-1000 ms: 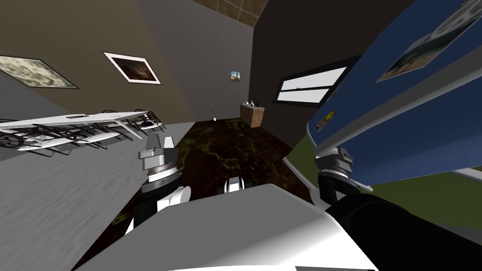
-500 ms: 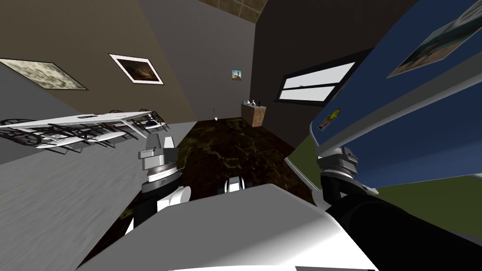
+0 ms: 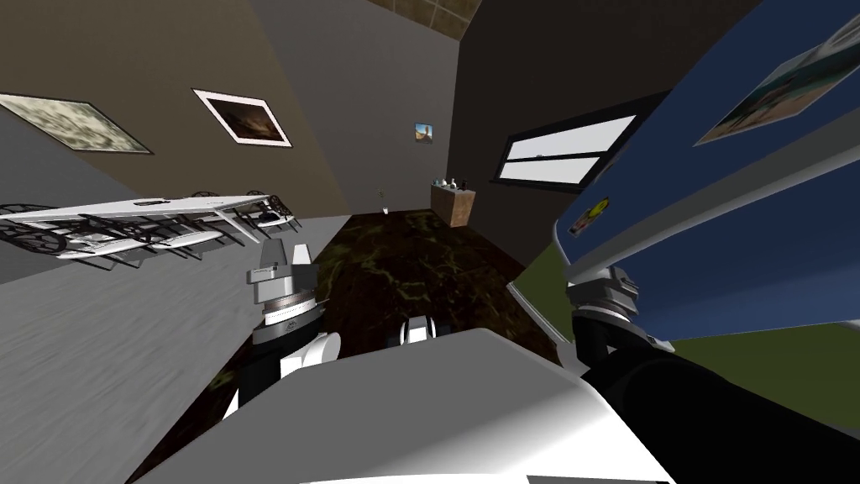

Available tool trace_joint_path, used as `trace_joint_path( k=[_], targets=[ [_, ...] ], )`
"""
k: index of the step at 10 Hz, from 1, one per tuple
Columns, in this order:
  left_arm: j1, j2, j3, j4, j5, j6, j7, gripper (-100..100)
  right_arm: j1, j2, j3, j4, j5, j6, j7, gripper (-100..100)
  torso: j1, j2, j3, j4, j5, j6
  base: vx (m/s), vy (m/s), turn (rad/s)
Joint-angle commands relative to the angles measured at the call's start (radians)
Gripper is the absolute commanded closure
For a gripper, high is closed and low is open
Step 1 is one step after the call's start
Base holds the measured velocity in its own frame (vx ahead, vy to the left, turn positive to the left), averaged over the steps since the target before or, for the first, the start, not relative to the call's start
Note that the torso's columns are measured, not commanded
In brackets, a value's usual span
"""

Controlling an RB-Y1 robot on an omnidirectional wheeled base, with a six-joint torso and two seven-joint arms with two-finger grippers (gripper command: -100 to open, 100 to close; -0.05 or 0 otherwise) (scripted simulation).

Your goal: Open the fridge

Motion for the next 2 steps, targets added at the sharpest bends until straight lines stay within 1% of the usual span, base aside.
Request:
trace_joint_path(
  k=[1, 2],
  targets=[
    [0.000, 0.000, 0.000, 0.000, 0.000, 0.000, 0.000, 0, 0.000, 0.001, 0.001, 0.002, 0.000, 0.001, 0.000, 0, -0.001, 0.000, 0.000, 0.000, -0.001, 0.000, 0.000, 0.000, 0.000],
    [0.000, 0.000, 0.000, 0.000, 0.000, 0.000, 0.000, 0, 0.001, 0.001, 0.002, 0.004, -0.001, 0.002, 0.000, 0, -0.002, 0.000, 0.001, -0.001, -0.002, 0.000, 0.000, 0.000, 0.000]
  ],
)
